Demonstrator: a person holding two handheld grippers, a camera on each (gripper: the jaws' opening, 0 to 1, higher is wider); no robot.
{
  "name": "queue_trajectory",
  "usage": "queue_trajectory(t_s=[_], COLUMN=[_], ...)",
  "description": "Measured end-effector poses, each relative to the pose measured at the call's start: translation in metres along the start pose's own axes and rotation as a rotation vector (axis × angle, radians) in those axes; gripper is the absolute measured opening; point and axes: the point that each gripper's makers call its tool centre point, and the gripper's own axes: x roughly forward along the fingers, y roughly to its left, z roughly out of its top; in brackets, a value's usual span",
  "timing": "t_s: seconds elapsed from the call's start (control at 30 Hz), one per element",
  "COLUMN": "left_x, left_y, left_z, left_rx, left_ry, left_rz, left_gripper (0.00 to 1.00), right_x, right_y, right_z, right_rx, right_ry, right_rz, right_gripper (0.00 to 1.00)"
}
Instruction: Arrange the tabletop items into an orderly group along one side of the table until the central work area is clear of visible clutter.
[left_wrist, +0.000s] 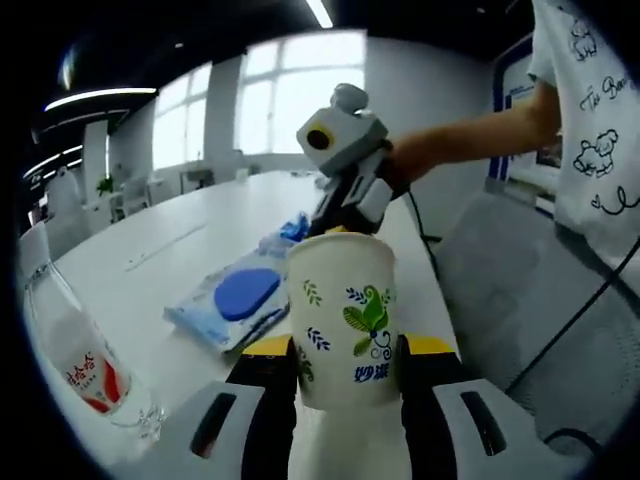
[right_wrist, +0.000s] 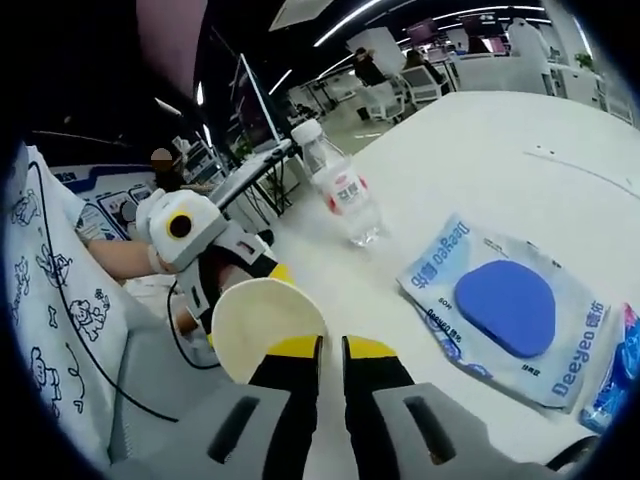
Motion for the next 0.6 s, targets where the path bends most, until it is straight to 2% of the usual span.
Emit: queue_trajectory(t_s=[0.37,0.47,0.6], left_x=[0.0,0.001,0.002], left_y=[0.001,0.001,0.0], left_z=[-0.004,-0.008,-0.013], left_rx=[-0.017,-0.024,-0.029], left_ry=[0.009,0.03,0.056], left_rz=[0.006,0.012,0.017], left_gripper=[0.37,0.37,0.37], right_x=[0.004,0.004,0.003], right_y=[0.002,0.004,0.008], right_z=[-0.002,-0.002,-0.001], right_rx=[-0.001,-0.007,0.049], right_ry=[0.011,0.018,0.023], right_rz=[0.012,0.013,0.031], right_gripper=[0.01,0.0,0.0])
